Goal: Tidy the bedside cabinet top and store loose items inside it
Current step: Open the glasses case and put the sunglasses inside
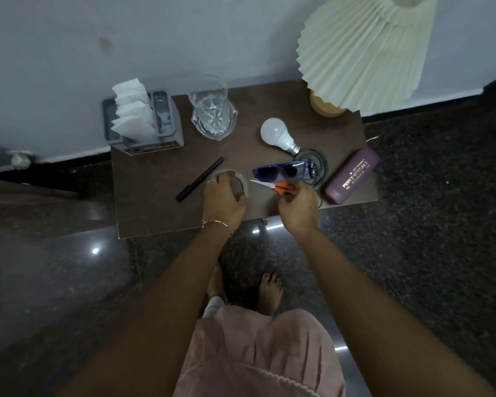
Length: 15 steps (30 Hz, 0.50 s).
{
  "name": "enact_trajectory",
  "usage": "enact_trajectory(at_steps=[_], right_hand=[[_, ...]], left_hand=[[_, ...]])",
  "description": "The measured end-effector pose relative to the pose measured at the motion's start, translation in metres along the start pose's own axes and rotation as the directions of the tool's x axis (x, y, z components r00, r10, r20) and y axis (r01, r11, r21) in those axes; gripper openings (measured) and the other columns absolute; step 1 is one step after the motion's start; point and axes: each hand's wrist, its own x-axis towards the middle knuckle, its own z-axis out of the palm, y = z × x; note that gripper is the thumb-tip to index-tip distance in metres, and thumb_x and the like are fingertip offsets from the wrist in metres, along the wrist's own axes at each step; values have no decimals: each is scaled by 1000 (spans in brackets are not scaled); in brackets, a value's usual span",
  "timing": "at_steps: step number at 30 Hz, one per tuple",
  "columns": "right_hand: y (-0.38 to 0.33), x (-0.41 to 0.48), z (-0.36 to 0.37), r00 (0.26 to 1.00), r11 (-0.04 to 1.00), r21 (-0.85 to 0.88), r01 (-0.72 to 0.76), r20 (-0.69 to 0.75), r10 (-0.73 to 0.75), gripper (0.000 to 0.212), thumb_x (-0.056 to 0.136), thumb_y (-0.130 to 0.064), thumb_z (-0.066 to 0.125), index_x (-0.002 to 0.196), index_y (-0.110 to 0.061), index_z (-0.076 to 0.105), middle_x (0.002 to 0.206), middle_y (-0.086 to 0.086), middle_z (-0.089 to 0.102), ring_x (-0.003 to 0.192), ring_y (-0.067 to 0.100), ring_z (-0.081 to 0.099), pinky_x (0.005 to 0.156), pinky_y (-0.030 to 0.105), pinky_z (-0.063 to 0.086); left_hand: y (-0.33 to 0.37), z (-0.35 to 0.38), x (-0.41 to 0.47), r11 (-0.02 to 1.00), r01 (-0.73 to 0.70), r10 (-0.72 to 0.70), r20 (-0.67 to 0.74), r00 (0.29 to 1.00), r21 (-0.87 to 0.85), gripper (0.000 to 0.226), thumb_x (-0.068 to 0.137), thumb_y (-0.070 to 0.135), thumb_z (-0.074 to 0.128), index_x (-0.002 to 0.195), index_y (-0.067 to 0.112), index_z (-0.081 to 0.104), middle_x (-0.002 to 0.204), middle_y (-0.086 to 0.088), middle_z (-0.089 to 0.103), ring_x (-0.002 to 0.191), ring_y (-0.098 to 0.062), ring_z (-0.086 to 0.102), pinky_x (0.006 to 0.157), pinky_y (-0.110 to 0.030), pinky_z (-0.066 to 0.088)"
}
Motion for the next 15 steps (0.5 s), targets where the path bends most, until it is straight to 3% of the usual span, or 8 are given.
enact_trajectory(at_steps=[5,9,15], right_hand=[[8,29,-25,997,999,-19,47,-64,-48,42,82,-5,54,124,-12,57,120,13,60,108,30,59,93,40,48],[12,50,-30,990,985,-108,138,-27,-142,44,84,-5,54,128,-11,51,127,14,54,110,32,57,89,38,46],[12,62,-34,986,965,-204,164,29,-161,42,88,-12,57,129,-17,52,135,13,41,113,35,54,91,40,44]], left_hand=[[31,22,18,970,-198,185,107,977,138,50,82,14,58,131,10,48,127,-18,49,117,-35,47,96,-40,38],[40,37,42,944,-233,201,152,968,233,58,84,19,61,138,13,40,131,-19,45,121,-36,42,100,-46,41],[46,45,59,932,-261,219,183,958,252,32,82,21,62,113,14,59,124,-15,49,115,-34,47,93,-42,45]])
